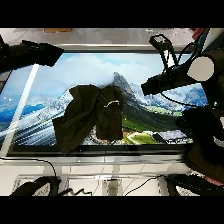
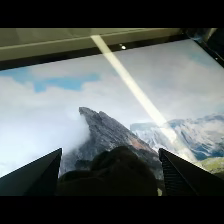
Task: Fold the clothes and pants, and hang the long-sleeved shirts on hangers.
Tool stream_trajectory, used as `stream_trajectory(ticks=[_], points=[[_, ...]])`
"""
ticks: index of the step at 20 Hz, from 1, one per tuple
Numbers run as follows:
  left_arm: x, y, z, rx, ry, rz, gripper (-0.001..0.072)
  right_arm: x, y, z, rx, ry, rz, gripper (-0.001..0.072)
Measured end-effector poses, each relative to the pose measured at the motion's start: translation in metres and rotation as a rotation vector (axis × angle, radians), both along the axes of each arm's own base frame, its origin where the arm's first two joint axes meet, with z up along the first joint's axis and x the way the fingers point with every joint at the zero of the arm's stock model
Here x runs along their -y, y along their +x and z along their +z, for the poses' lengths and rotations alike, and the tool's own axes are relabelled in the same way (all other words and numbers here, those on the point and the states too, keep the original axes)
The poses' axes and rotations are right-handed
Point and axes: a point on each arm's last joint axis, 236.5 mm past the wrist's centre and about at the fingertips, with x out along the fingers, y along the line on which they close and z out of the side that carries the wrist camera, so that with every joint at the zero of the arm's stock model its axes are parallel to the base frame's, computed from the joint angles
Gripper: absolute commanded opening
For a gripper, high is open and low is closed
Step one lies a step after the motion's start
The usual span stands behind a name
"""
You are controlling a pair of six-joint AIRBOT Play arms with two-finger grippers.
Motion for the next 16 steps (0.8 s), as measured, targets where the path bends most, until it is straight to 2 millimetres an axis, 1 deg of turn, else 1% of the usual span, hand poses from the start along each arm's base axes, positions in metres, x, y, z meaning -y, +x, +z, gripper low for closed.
stream_trajectory(ticks=[8,14,15,16], points=[[0.000,0.000,0.000,0.000,0.000,0.000,0.0712,0.000,0.000,0.000,0.002,0.001,0.000,0.0026],[0.000,0.000,0.000,0.000,0.000,0.000,0.0712,-0.013,0.015,0.013,0.080,0.055,0.015,0.0025],[0.000,0.000,0.000,0.000,0.000,0.000,0.0712,-0.009,0.016,0.011,0.082,0.034,0.022,0.0025],[0.000,0.000,0.000,0.000,0.000,0.000,0.0712,-0.001,0.016,0.004,0.067,-0.002,0.022,0.0025]])
